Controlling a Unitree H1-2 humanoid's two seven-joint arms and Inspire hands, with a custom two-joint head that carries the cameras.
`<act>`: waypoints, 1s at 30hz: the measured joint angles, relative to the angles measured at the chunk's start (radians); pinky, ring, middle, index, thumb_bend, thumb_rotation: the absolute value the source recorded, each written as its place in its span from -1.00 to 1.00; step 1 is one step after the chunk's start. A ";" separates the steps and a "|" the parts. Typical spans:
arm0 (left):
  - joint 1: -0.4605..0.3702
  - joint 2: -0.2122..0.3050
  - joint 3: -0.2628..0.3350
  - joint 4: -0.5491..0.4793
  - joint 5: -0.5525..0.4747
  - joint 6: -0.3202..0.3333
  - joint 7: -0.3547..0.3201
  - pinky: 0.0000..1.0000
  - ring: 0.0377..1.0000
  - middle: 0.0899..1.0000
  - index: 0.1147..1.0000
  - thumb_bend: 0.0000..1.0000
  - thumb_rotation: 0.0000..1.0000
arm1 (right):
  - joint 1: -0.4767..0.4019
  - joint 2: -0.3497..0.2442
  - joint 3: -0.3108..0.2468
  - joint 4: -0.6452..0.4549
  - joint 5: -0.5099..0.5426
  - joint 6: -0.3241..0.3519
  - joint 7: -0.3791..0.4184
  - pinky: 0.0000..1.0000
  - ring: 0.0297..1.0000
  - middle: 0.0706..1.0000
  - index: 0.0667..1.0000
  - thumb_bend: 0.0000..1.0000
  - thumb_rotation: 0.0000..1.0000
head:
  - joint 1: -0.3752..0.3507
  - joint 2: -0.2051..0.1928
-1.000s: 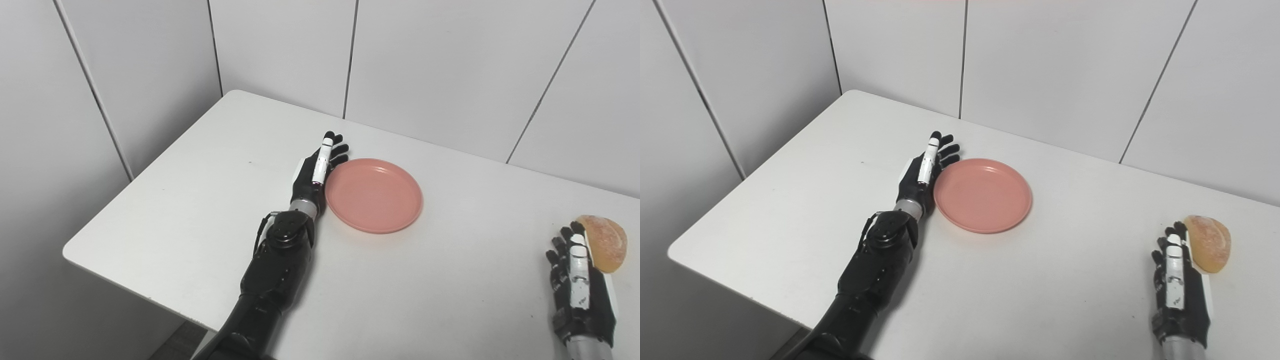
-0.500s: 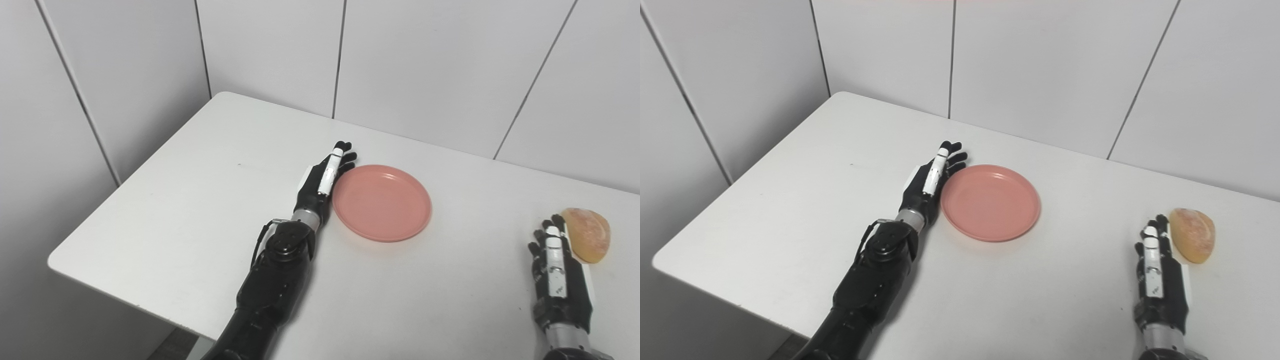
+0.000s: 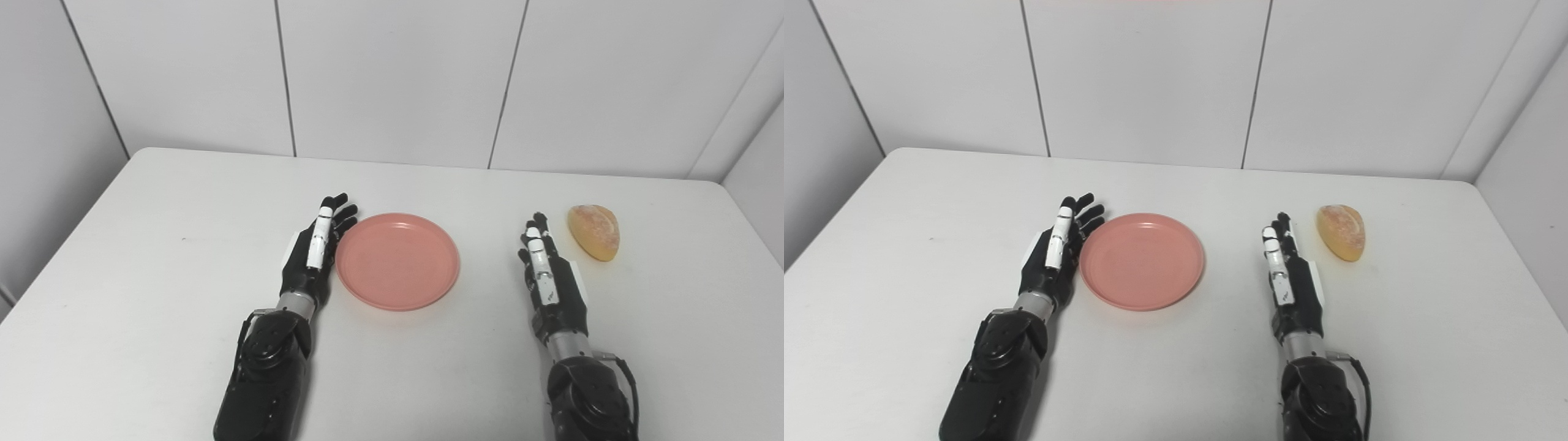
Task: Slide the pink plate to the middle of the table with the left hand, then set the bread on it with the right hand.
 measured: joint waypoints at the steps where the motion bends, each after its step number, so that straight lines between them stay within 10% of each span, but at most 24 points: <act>1: 0.004 0.000 0.000 -0.004 -0.001 0.003 -0.011 0.79 0.78 0.74 0.70 0.18 1.00 | -0.002 0.002 0.001 0.001 -0.009 0.000 -0.004 1.00 1.00 1.00 1.00 0.07 0.78 | -0.015 0.002; 25: 0.031 -0.002 -0.017 -0.027 -0.002 -0.013 -0.063 0.87 0.82 0.78 0.75 0.10 1.00 | -0.044 0.008 0.047 0.056 -0.150 -0.069 -0.061 0.97 0.99 1.00 1.00 0.33 0.80 | -0.112 -0.005; 30: 0.030 -0.001 -0.018 -0.001 0.003 -0.062 -0.068 0.87 0.83 0.80 0.77 0.09 1.00 | -0.064 -0.060 0.084 0.071 -0.259 -0.226 -0.070 0.93 0.98 1.00 1.00 0.18 0.62 | -0.106 -0.005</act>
